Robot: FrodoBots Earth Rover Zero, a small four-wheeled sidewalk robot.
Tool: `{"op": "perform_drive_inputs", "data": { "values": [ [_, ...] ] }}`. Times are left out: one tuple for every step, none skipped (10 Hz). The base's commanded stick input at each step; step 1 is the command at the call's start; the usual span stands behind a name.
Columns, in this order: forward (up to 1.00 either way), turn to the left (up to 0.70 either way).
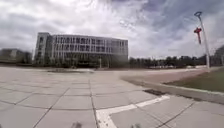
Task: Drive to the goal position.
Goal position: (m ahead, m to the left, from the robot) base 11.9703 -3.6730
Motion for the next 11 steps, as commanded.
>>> {"op": "perform_drive_inputs", "data": {
  "values": [
    [0.70, 0.00],
    [0.50, 0.00],
    [0.22, 0.00],
    [0.06, 0.00],
    [0.06, 0.00],
    [0.06, 0.00],
    [0.06, 0.00],
    [0.06, 0.00],
    [0.06, 0.00],
    [0.06, 0.00],
    [0.06, 0.00]
  ]
}}
